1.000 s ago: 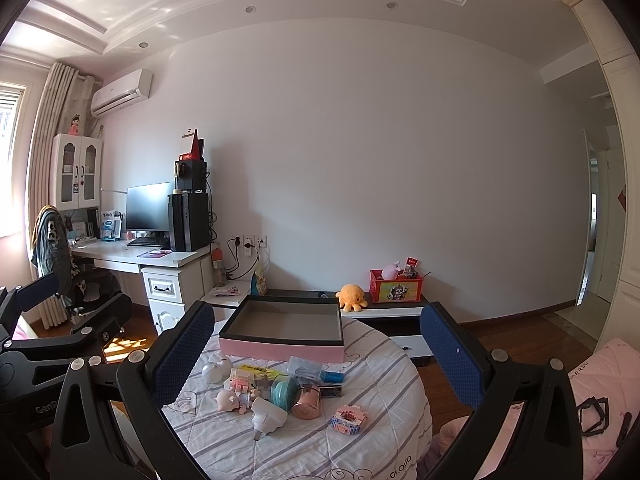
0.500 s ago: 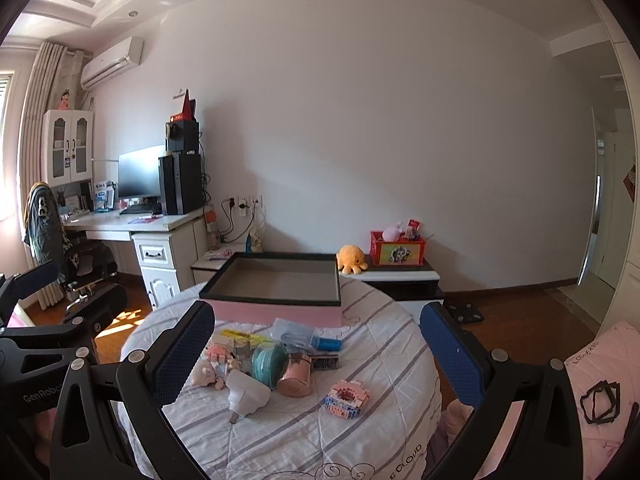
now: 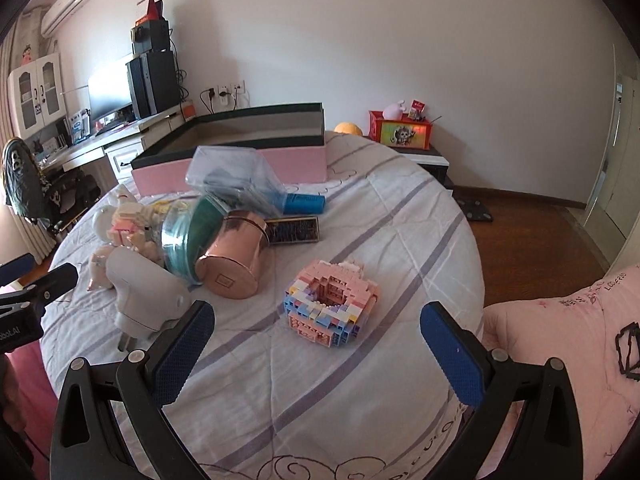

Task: Organize rigid objects
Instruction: 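Grasp the white doll with the left gripper while the right grasps the pink block ring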

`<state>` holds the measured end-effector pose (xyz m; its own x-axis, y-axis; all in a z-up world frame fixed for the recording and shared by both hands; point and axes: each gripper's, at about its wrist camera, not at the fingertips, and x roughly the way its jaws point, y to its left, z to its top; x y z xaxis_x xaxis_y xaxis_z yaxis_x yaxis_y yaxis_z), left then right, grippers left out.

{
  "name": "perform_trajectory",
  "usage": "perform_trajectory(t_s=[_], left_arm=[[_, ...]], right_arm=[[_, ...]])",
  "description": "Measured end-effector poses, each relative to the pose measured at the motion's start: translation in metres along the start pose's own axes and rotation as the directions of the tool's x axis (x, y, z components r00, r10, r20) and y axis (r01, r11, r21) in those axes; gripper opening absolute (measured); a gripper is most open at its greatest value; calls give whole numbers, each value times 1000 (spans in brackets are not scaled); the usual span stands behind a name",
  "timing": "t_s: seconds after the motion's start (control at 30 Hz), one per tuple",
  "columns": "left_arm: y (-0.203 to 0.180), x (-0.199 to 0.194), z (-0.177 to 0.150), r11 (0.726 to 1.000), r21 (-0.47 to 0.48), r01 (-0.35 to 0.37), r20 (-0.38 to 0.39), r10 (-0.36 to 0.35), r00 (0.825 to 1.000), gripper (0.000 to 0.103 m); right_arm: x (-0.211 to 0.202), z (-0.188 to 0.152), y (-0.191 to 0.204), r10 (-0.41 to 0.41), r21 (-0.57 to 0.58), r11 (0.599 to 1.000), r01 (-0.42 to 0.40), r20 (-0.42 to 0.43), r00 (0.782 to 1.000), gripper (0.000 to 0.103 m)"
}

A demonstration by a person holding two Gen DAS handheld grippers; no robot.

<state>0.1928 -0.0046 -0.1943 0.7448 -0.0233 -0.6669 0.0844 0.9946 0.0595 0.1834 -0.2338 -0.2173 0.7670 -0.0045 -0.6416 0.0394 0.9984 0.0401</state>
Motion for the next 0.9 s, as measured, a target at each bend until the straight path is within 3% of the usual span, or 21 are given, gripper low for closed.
perform_trajectory(t_s=[0.27, 0.43, 0.47, 0.53, 0.57, 0.67, 0.73, 0.8, 0.9], left_arm=[[-23, 47, 13, 998, 47, 31, -104, -26, 994, 103], [-24, 63, 19, 997, 13, 81, -137, -78, 987, 101], [-23, 63, 19, 995, 11, 96, -132, -94, 987, 99], [-24, 60, 17, 989, 24, 143, -116, -140, 983, 72], [-26, 58, 17, 986, 34, 162, -110, -158, 981, 66], [-29, 52, 14, 986, 60, 157, -93, -151, 984, 60], [-26, 46, 12, 983, 47, 177, -86, -172, 981, 56], [-23, 39, 11, 980, 40, 196, -82, -193, 978, 54], [-20, 29, 8, 974, 38, 222, -72, -219, 973, 50]], right_arm=[[32, 5, -4, 38, 5, 999, -38, -49, 998, 103], [47, 12, -8, 47, 8, 999, -46, -61, 997, 103], [49, 14, -9, 55, 14, 998, -54, -60, 997, 103], [53, 15, -11, 77, 16, 997, -76, -63, 995, 103], [55, 16, -11, 79, 12, 997, -79, -63, 995, 103], [54, 15, -9, 73, -8, 997, -74, -62, 995, 93], [53, 15, -11, 69, -12, 998, -69, -57, 996, 74], [49, 15, -13, 73, -7, 997, -73, -54, 996, 63], [46, 15, -15, 85, -5, 996, -85, -49, 995, 63]])
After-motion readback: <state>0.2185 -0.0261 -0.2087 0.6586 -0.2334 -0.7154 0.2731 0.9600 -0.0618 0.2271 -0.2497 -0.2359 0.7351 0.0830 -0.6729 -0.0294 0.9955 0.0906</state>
